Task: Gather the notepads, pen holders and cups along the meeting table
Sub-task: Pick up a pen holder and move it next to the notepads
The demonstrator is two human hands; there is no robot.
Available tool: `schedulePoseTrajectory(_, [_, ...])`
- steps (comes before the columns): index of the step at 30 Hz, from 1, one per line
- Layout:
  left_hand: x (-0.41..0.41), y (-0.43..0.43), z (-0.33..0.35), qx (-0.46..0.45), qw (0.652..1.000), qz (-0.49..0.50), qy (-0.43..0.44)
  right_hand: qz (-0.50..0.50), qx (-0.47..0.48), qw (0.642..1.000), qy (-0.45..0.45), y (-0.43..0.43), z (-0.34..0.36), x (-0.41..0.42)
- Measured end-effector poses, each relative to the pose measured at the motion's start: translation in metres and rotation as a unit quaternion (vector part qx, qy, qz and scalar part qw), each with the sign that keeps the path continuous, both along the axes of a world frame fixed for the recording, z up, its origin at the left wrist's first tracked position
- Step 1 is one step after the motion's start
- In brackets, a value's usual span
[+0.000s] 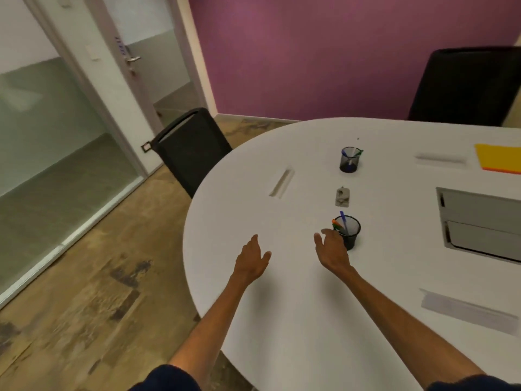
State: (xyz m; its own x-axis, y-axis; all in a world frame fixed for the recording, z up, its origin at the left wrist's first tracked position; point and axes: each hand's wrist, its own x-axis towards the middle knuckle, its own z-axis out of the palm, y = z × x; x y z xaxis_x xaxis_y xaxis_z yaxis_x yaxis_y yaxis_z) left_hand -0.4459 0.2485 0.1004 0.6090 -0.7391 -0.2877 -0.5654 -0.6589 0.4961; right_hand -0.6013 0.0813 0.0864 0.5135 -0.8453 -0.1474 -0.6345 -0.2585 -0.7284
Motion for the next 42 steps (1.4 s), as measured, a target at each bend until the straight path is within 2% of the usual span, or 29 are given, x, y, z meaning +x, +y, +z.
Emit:
schedulePoseTrajectory(7, [0.011, -0.097, -0.023, 0.012, 0.99, -0.137, 0.019, -0.115, -0.039, 0.993, 0.0, -0.059, -0.013, -0.011])
schedulePoseTrajectory(13, [0.028, -0.165, -0.042, -0.013, 0.978, -0.201, 0.056, -0.239, 0.021, 0.97, -0.021, -0.094, -0.026, -0.011])
schedulePoseTrajectory(21, [0.012, -0.238, -0.064, 0.005, 0.953, -0.268, 0.142, -0.207, 0.109, 0.972, 0.03, -0.107, -0.052, -0.018])
schedulePoseTrajectory(27, [-0.009, -0.251, -0.082, -0.054, 0.933, -0.27, 0.233, -0.23, 0.096, 0.968, -0.019, -0.108, -0.05, -0.002])
schedulePoseTrajectory(30, [-0.009, -0.255, -0.087, -0.053, 0.934, -0.26, 0.239, -0.268, 0.086, 0.959, -0.039, -0.103, -0.049, 0.003])
schedulePoseTrajectory(34, [-0.01, -0.254, -0.085, -0.057, 0.938, -0.26, 0.221, -0.294, 0.093, 0.951, -0.016, -0.092, -0.049, -0.002])
schedulePoseTrajectory(42, [-0.056, -0.238, -0.047, -0.121, 0.921, -0.298, 0.221, -0.299, 0.082, 0.951, -0.006, -0.065, -0.017, -0.047])
